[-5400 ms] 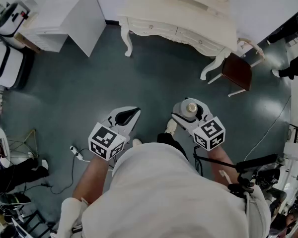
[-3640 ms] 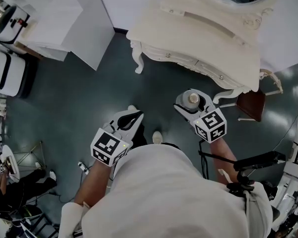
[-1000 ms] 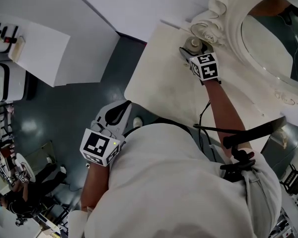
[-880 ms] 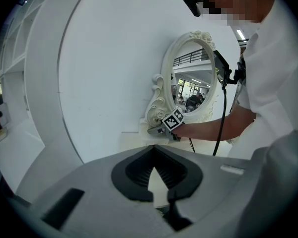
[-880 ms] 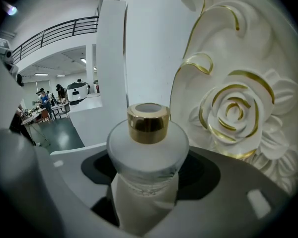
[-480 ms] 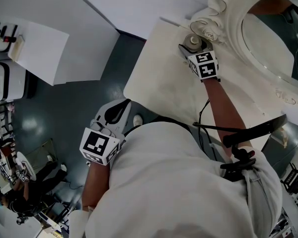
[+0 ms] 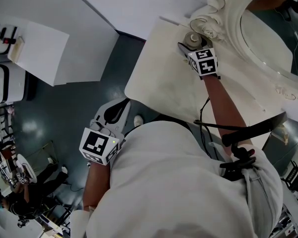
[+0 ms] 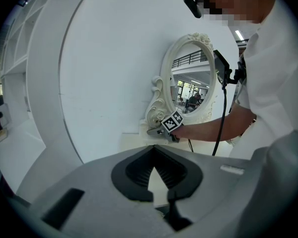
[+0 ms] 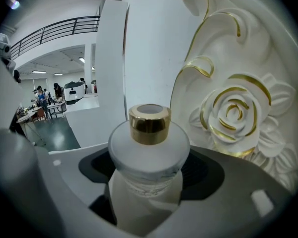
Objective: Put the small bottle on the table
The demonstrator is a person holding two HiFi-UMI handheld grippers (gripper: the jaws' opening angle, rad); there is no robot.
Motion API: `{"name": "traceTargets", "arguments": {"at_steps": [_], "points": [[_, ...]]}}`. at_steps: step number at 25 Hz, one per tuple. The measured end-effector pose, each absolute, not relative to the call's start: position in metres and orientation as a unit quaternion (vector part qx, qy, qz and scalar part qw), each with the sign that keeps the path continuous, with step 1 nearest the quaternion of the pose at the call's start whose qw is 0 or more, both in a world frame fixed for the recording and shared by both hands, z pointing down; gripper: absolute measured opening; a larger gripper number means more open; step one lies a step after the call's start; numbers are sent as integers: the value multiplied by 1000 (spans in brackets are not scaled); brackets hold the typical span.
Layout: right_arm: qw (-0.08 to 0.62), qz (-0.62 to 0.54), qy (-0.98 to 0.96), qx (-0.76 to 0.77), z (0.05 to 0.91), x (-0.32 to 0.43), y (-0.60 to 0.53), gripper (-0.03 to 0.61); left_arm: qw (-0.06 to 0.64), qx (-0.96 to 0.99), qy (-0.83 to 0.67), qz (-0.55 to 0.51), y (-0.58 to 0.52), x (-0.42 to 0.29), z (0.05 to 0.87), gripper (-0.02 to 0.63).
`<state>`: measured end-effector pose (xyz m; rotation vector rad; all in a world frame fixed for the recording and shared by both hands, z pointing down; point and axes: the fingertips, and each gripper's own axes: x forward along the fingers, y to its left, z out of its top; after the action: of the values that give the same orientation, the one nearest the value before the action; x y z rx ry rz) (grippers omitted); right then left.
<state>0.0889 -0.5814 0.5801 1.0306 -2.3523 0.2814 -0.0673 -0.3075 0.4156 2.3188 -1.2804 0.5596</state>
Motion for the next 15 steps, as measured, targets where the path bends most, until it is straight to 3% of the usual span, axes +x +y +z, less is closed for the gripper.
{"name": "traceTargets", "arguments": {"at_steps": [15], "points": [[275,116,-842,450,564,117,-540,383,196,866,-422,184,-279,-85,412,3]]}}
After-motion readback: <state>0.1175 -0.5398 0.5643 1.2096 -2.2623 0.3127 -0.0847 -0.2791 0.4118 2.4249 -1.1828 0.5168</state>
